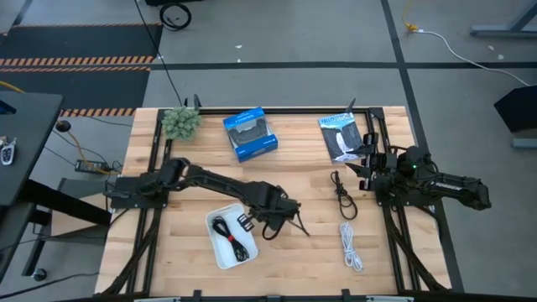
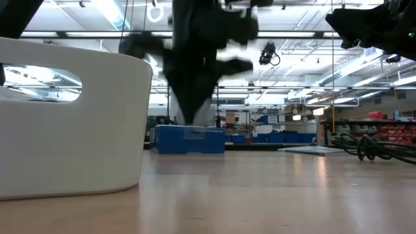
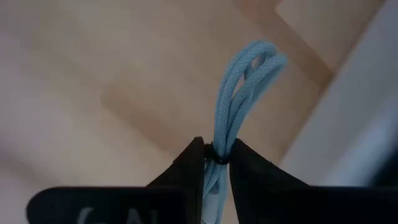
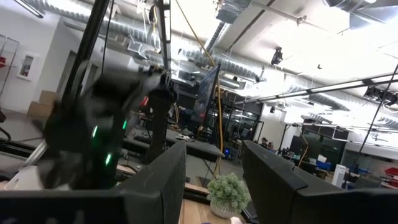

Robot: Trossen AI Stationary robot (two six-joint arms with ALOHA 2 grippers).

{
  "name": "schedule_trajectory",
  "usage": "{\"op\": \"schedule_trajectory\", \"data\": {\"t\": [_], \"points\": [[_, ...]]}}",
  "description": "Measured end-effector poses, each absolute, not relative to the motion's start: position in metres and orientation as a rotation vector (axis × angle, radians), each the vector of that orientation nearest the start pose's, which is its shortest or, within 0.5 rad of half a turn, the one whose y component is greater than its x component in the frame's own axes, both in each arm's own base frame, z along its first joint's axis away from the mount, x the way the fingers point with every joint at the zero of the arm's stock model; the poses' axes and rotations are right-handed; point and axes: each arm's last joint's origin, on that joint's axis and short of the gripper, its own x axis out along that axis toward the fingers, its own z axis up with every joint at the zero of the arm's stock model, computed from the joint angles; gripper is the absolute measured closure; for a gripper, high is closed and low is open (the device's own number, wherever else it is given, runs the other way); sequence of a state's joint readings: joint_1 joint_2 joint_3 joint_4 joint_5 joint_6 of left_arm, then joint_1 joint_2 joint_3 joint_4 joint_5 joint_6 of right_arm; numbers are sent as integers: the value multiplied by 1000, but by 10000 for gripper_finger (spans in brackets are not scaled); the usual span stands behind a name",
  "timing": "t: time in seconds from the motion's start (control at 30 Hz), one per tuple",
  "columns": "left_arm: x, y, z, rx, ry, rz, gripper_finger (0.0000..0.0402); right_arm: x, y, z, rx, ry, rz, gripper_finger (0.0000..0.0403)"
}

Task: Pick and place USB-C Cables
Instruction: Put the blue charger cable into the bin

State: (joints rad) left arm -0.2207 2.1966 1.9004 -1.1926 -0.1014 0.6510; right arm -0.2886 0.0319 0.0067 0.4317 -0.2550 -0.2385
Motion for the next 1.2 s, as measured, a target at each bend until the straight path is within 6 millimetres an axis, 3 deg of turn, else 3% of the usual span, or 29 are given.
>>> {"op": "schedule_trajectory", "data": {"t": [0.23, 0.33, 0.67, 0.83, 1.2], "points": [[412, -105, 266, 676, 1418, -495, 346, 89, -19, 204, -344, -386, -80, 241], [400, -113, 273, 612, 1508, -448, 346, 89, -19, 203, -344, -386, -79, 241], [375, -168, 268, 601, 1566, -455, 346, 89, -19, 204, -345, -387, -79, 241], [369, -181, 266, 592, 1564, -436, 346, 89, -19, 204, -345, -387, -79, 241], [359, -186, 205, 602, 1657, -401, 346, 89, -19, 204, -344, -387, -79, 241]]}}
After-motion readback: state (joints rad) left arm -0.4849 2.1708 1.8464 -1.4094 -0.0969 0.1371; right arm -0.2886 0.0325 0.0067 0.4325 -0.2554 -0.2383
